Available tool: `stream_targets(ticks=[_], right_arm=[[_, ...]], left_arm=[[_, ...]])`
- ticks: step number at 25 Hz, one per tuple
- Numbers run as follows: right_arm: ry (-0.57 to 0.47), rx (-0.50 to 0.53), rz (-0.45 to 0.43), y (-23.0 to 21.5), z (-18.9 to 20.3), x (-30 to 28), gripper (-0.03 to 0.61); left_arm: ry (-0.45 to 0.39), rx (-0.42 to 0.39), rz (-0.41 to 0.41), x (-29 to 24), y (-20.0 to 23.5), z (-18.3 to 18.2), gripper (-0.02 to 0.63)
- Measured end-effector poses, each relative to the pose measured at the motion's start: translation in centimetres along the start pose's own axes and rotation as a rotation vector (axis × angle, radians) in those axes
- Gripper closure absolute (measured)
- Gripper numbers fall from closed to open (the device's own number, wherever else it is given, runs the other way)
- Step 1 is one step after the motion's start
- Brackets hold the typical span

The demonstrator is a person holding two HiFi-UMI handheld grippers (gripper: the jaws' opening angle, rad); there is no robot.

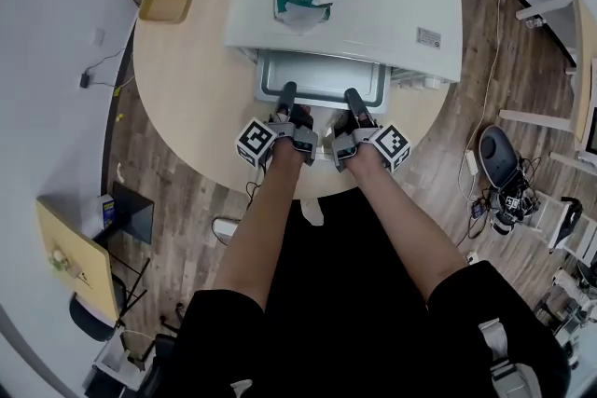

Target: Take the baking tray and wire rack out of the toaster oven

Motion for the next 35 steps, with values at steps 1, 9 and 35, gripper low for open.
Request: stream_targets(ticks=[1, 9, 35], right_arm=[[0.003, 0.001, 0.004, 0.0, 0.2, 0.5, 0.509], [-0.049, -0.012, 0.008, 0.2, 1.7, 4.2, 0.511], [-0.001, 0.082, 0.003, 3.9, 13.0, 14.1, 0.509]], left_arm=[[0.009, 0.002, -0.001, 0.5, 0.1, 0.2, 0.546], [0.090, -0.012, -0.048, 4.2, 0.5, 1.7, 0.546], [0.182, 0.030, -0.032, 20.1, 1.7, -0.1, 0.546]])
Point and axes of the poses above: the fingertips, and each gripper's own axes: x backward along the fingers, y to its left, z out of its underside, the point moved 2 cm from there along x, backward along the fingers, and after that the axes turned 5 degrees about -z, right-handed, at the moved point
